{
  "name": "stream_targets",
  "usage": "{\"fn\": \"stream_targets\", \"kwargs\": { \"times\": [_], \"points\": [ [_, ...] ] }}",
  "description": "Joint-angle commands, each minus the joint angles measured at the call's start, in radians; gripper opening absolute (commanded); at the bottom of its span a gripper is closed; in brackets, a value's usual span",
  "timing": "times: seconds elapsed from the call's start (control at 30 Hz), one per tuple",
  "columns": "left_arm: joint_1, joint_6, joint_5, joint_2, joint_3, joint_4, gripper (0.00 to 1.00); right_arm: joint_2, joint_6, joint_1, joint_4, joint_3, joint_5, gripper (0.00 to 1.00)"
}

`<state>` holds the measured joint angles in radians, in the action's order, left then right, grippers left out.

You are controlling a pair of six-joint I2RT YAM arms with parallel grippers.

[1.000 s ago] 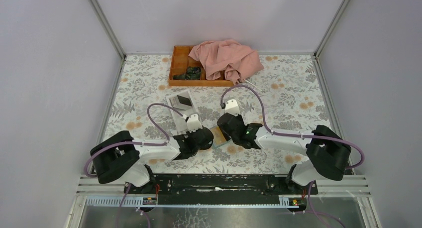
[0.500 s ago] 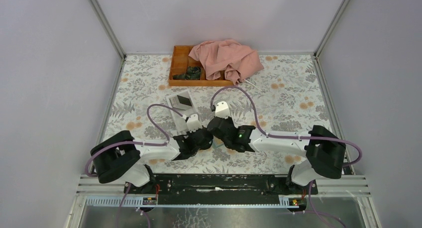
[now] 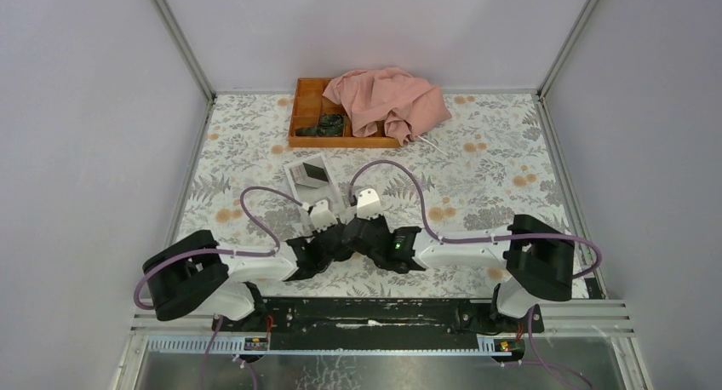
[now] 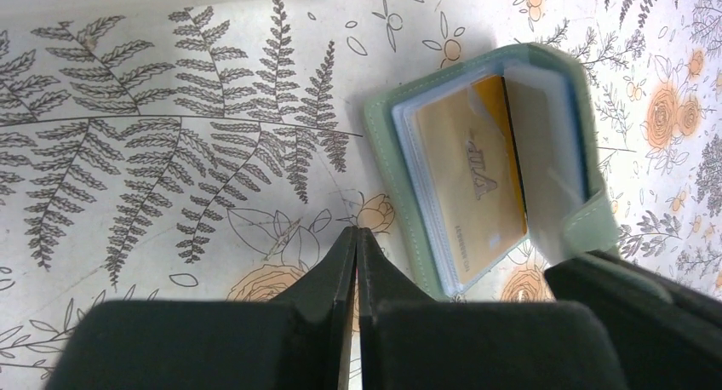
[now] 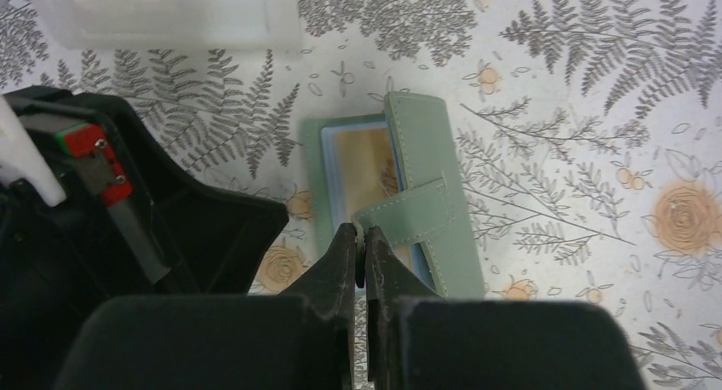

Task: Put the credit cards into the card holder
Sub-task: Close the card holder at the center of the board.

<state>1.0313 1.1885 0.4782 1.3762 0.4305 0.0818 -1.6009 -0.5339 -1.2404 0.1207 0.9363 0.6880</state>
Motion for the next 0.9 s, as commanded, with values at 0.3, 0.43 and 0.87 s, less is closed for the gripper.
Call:
{"fn": "stream_targets", "kwargs": {
  "times": [0.3, 0.43, 0.87],
  "points": [
    [-0.006, 0.042, 0.011, -0.019, -0.069, -0.009, 0.05, -0.132, -0.085, -0.082, -0.030, 0.139, 0.013, 0.08],
    [-0.005, 0.040, 0.018, -0.027, -0.072, -0.016, 0.04, -0.155, -0.095, -0.095, -0.030, 0.154, 0.005, 0.18],
    [-0.006, 0.046, 0.055, -0.059, -0.079, -0.058, 0.03, -0.158, -0.090, -0.124, -0.013, 0.182, -0.036, 0.49]
  ]
}}
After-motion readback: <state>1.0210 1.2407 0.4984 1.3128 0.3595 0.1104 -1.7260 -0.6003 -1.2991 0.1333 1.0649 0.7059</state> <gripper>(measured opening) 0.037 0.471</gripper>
